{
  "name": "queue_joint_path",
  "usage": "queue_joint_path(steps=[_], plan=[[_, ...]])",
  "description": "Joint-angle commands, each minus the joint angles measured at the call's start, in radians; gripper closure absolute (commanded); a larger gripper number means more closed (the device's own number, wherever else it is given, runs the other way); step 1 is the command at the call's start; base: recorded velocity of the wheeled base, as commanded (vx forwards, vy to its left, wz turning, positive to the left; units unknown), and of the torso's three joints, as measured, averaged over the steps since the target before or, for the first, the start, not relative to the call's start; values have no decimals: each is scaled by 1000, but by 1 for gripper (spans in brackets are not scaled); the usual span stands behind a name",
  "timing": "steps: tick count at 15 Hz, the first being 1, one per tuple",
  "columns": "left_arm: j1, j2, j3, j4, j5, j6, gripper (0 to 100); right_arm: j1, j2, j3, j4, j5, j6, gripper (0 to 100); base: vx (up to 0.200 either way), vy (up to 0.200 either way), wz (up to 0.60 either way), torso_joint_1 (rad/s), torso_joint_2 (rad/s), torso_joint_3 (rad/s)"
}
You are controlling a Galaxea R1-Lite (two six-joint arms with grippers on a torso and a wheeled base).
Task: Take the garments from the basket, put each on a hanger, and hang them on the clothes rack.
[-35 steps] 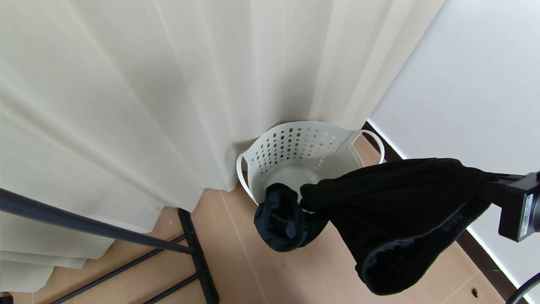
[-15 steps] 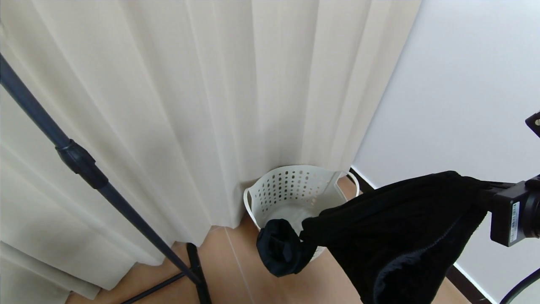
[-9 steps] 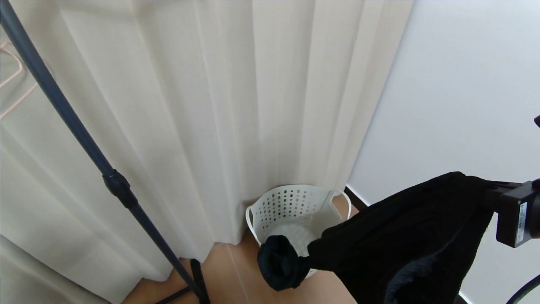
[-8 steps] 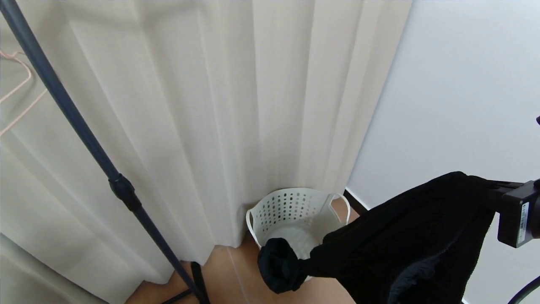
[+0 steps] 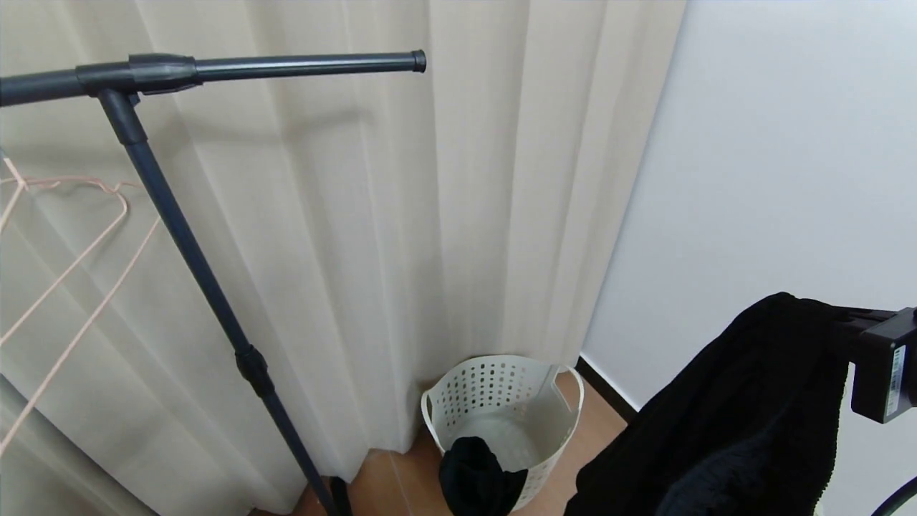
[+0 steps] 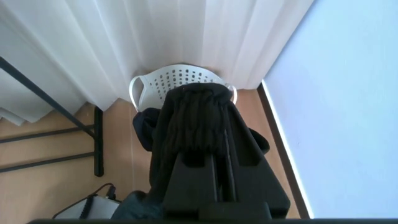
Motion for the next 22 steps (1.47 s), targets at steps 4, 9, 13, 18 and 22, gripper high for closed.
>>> queue_joint_path(steps=[4,9,13,18,22], plan=[[0,0,0,0,0,2,0,0,-1,13,-2,1,-19,100,0,0,0,209,-532,-319],[0,0,0,0,0,-1,0,0,-8,14,-2,1,-19,100,0,0,0,236,-569,-335],[0,0,0,0,0,-1,0,0,-12,14,-2,2,-19,100,0,0,0,243,-557,-312],[0,0,0,0,0,-1,0,0,-23,22,-2,2,-27,100,0,0,0,175,-389,-220],[0,0,0,0,0,-1,0,0,-46,45,-11,1,-100,100,0,0,0,101,-219,-119]])
